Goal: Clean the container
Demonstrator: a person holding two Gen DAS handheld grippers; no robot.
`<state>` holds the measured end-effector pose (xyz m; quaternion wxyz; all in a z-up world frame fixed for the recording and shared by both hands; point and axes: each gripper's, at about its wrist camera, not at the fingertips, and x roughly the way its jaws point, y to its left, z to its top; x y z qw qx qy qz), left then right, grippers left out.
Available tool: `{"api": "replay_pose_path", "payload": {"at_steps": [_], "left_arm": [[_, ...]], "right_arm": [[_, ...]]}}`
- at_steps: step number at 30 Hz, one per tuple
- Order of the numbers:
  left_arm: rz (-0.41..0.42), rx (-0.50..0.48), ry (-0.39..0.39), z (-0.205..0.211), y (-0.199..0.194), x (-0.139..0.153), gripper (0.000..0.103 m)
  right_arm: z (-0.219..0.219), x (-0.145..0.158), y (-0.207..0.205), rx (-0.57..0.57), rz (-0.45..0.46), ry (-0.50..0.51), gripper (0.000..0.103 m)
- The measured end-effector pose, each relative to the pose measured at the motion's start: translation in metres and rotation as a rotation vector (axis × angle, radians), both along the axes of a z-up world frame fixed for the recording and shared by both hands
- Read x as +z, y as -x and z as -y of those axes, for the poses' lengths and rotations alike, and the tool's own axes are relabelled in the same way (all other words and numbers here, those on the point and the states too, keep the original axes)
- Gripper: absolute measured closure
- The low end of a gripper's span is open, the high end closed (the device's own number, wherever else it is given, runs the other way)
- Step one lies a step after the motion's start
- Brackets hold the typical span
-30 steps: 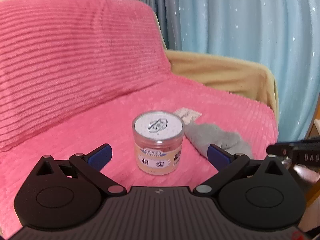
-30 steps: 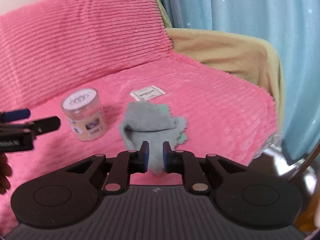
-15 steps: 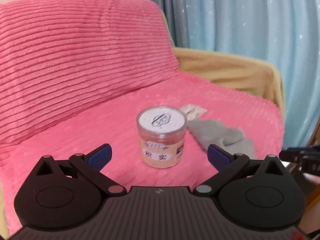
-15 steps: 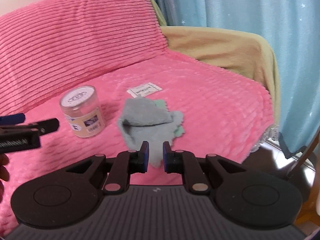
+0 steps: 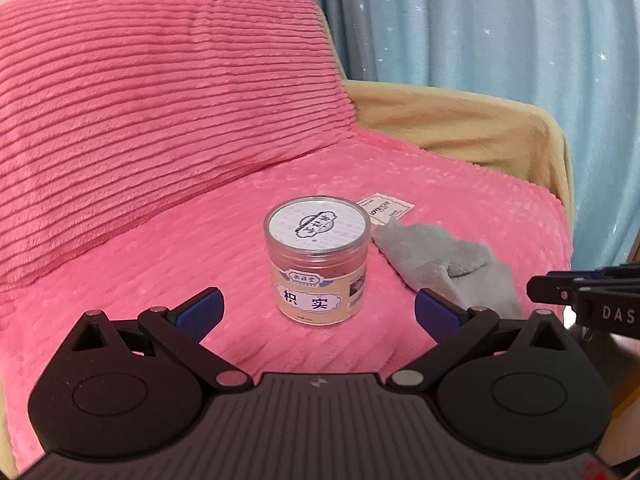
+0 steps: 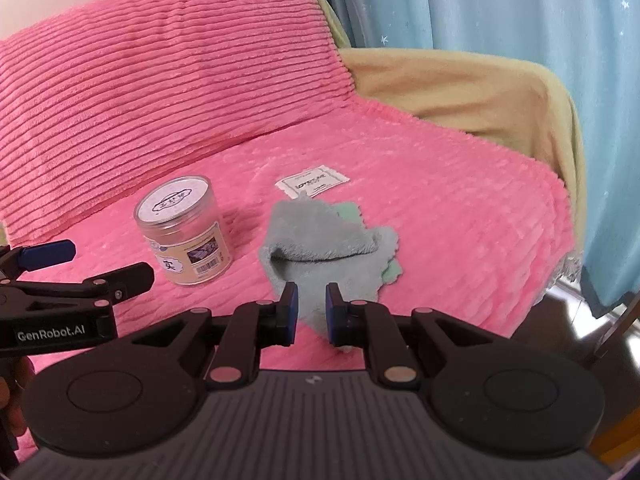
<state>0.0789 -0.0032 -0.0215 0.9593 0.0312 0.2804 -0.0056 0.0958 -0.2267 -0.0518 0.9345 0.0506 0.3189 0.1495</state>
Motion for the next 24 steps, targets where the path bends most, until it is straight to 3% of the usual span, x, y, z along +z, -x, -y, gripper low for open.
{"api": "replay_pose_path", "payload": {"at_steps": [7,18,24], "left_arm": [[0.0,-0.013,-0.019,0.0025,0.0012,-0.0018,0.001],[-0.021,-0.021,0.052,-0.0014,0.0016,-0.0018,0.001],[-0.032,-0.008,0.051,-0.0019,0.0005,-0.0027,0.001]], "right_arm": [[-0.0024,0.0001,-0.0014,0.004,0.002,0.004,0.093],[-0.0048,-0.0023,-0.0021,0.001,-0.004,0.011,0.093],[-0.0061,-0.0024,-0.0015,-0.003,-0.007,0.008,0.093]]}}
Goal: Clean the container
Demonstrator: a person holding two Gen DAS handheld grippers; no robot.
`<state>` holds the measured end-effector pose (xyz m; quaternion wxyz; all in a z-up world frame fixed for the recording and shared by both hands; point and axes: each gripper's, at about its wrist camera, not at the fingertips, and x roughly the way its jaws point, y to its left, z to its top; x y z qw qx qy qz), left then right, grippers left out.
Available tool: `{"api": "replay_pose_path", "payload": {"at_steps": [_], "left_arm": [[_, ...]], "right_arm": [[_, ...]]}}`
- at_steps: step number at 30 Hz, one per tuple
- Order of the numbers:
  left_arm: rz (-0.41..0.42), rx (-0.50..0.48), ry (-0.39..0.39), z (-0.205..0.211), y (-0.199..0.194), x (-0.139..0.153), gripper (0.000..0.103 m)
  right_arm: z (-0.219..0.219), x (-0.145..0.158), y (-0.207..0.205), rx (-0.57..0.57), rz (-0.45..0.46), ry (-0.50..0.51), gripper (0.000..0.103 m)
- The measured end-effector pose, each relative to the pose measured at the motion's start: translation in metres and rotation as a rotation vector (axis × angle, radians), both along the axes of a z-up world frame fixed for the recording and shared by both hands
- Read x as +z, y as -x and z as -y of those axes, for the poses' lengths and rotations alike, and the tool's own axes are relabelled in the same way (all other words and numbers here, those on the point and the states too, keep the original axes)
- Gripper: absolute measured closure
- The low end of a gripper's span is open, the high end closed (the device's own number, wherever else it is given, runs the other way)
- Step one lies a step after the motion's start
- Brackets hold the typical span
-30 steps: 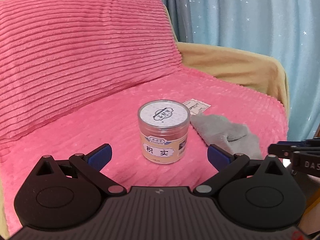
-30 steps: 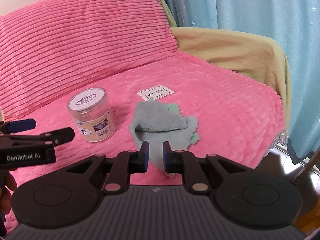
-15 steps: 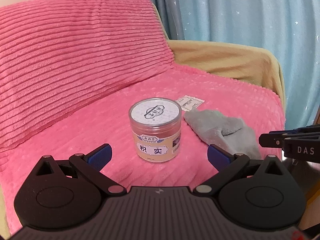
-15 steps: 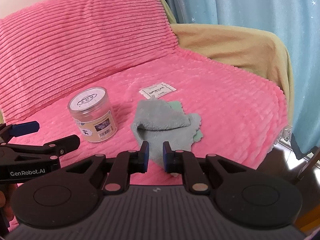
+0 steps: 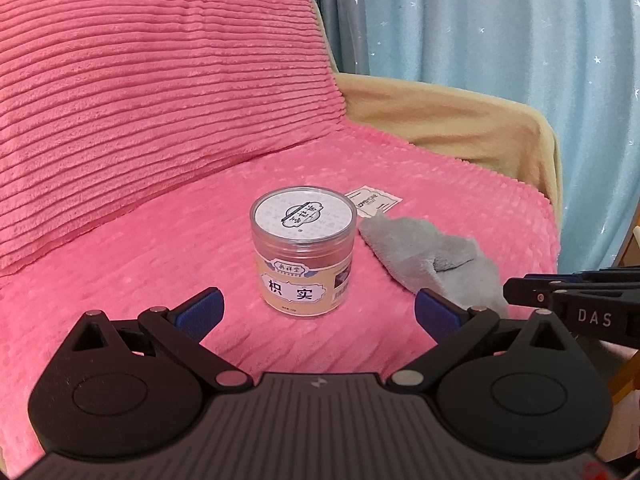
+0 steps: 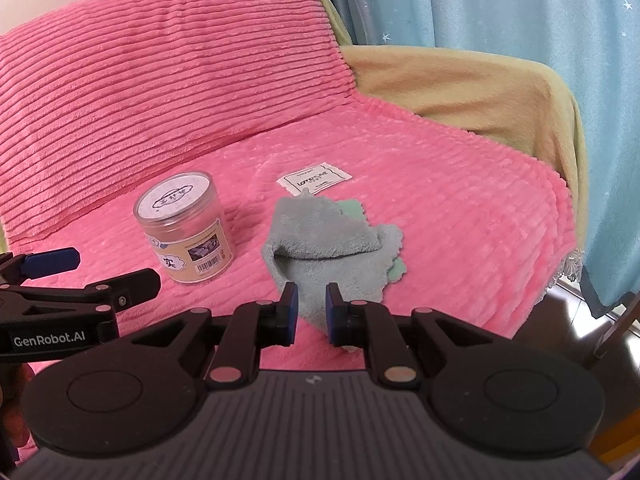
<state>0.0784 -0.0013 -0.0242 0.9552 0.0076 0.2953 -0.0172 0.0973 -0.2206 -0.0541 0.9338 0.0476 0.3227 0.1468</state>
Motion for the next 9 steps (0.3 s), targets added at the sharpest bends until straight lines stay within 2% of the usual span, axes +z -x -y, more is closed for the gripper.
{"api": "replay_pose_path", "payload": {"at_steps": [9], "left_arm": [[-0.001,-0.006,-0.021,0.0031,0.0005,-0.0007,0.001]], "right_arm": [[0.0007,-0.0003,-0.0006,-0.001,-0.004,0.0,0.093]]}}
